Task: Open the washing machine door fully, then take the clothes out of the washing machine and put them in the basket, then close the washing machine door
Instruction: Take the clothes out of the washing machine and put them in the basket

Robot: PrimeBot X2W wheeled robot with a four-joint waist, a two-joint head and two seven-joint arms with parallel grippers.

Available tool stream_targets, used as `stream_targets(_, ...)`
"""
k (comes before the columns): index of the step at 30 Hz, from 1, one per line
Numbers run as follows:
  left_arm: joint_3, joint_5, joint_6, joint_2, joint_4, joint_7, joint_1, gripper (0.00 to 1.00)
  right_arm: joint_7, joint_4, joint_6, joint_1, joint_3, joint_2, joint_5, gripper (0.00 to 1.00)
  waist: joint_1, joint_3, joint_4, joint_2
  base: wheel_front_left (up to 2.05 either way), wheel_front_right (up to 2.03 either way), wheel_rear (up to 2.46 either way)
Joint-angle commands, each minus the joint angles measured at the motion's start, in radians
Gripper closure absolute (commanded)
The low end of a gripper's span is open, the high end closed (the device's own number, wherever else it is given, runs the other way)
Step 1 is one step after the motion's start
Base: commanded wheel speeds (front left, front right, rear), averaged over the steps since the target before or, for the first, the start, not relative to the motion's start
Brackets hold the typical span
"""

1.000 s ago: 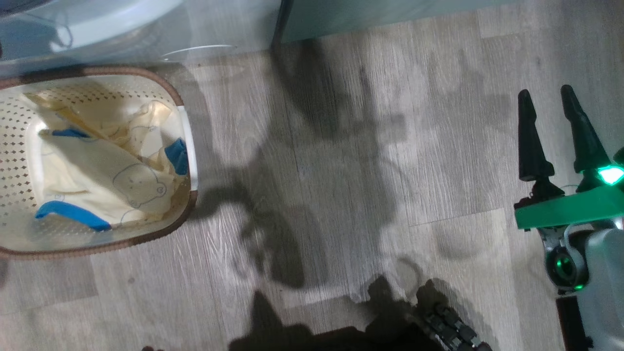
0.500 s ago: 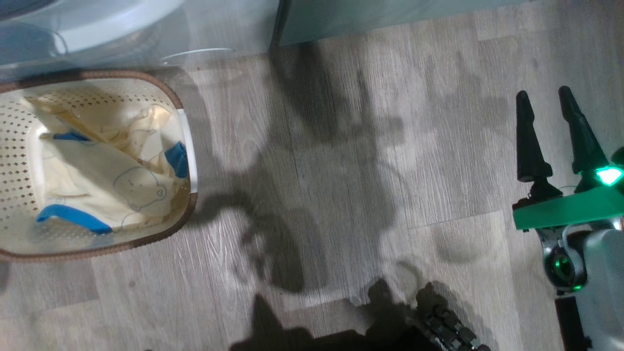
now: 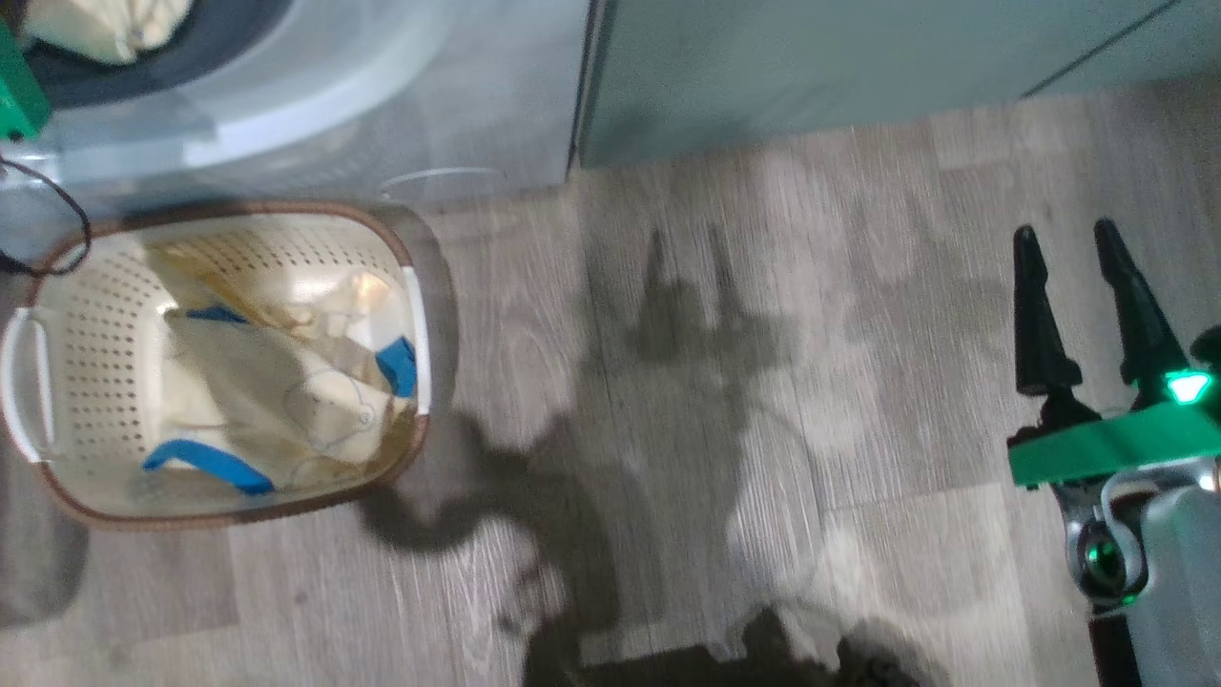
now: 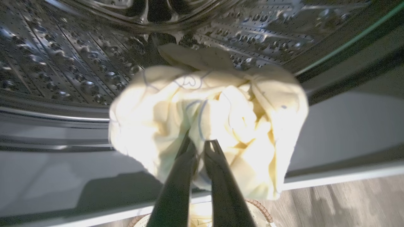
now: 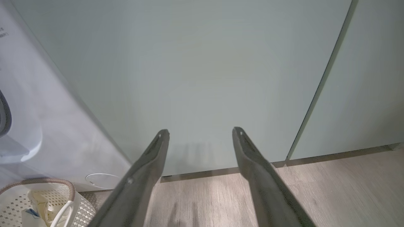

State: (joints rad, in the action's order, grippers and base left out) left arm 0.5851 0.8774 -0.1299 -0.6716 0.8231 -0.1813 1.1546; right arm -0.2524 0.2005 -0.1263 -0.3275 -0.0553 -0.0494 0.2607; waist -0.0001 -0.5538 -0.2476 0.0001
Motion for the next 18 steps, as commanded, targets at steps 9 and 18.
stream_targets(9, -0.033, 0.039, 0.034, -0.03, -0.119, 0.1, -0.175, 1.0, -0.009, -0.014, -0.004, 0.07, 0.01, -0.001, -0.031, 0.0, 0.0001, 0.136, 0.069, -0.0001, 0.0, 0.0, 0.0)
stream_targets(18, -0.035, 0.062, 0.208, -0.001, -0.321, 0.172, -0.45, 1.0, -0.009, -0.008, -0.004, 0.117, 0.017, -0.015, -0.037, 0.0, 0.0001, 0.213, 0.121, -0.0001, 0.0, 0.0, 0.0)
